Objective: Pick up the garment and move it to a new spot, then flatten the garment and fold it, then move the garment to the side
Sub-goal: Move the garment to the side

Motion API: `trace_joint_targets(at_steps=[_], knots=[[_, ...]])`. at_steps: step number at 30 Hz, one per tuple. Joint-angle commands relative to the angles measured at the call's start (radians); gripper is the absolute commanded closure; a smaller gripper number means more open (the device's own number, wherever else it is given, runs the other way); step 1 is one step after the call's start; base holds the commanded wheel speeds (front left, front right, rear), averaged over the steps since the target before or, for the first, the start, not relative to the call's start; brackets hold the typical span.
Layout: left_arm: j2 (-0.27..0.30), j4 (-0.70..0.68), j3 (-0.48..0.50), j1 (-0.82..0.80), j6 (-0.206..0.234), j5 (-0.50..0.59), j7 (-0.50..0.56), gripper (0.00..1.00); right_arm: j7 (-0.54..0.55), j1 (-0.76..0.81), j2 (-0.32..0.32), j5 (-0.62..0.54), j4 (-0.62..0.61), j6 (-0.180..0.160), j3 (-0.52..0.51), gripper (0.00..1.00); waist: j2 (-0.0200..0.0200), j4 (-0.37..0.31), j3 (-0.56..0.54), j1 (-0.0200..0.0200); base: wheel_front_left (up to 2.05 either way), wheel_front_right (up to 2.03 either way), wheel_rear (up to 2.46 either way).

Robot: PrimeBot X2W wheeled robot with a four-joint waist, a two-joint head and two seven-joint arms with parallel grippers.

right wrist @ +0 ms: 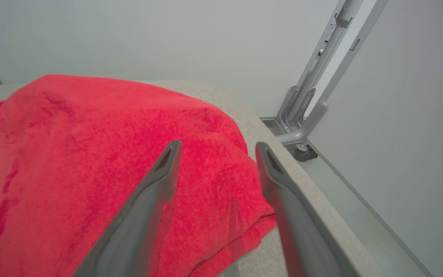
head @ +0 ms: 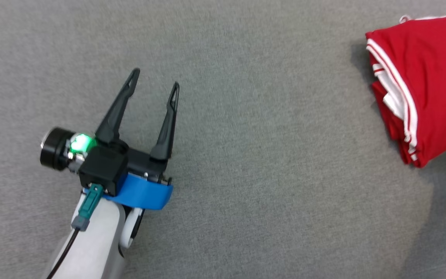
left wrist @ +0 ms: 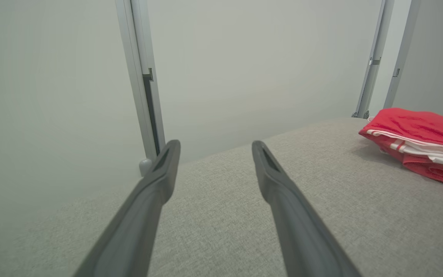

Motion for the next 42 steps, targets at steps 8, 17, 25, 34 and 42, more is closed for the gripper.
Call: trace_joint_targets(at_steps=[8,17,25,34,42], knots=[[-0.008,0.05,0.036,0.114,0.035,-0.038,-0.004,0.0,-0.021,0.248,0.165,0.003,-0.255,0.0,0.037,0.0,-0.0002,-0.001,-0.155,0.0001,0.0,0.0,0.0],[-0.016,0.13,0.091,0.225,0.081,-0.092,-0.004,0.0,0.052,0.433,0.261,0.022,-0.462,0.0,0.162,0.0,-0.0002,0.081,-0.293,0.0001,0.0,0.0,0.0],[0.003,0.166,0.153,0.308,0.103,-0.13,-0.004,0.0,0.098,0.493,0.262,0.039,-0.529,0.0,0.237,0.0,-0.0002,0.167,-0.373,0.0001,0.0,0.0,0.0],[0.026,0.187,0.168,0.407,0.099,-0.153,-0.001,0.0,0.136,0.573,0.269,0.024,-0.574,0.0,0.265,0.0,-0.0002,0.174,-0.46,0.0001,0.0,0.0,0.0],[0.035,0.199,0.163,0.451,0.092,-0.164,0.0,0.0,0.17,0.663,0.279,0.014,-0.637,0.0,0.266,0.0,-0.0002,0.153,-0.506,0.0001,0.0,0.0,0.0]])
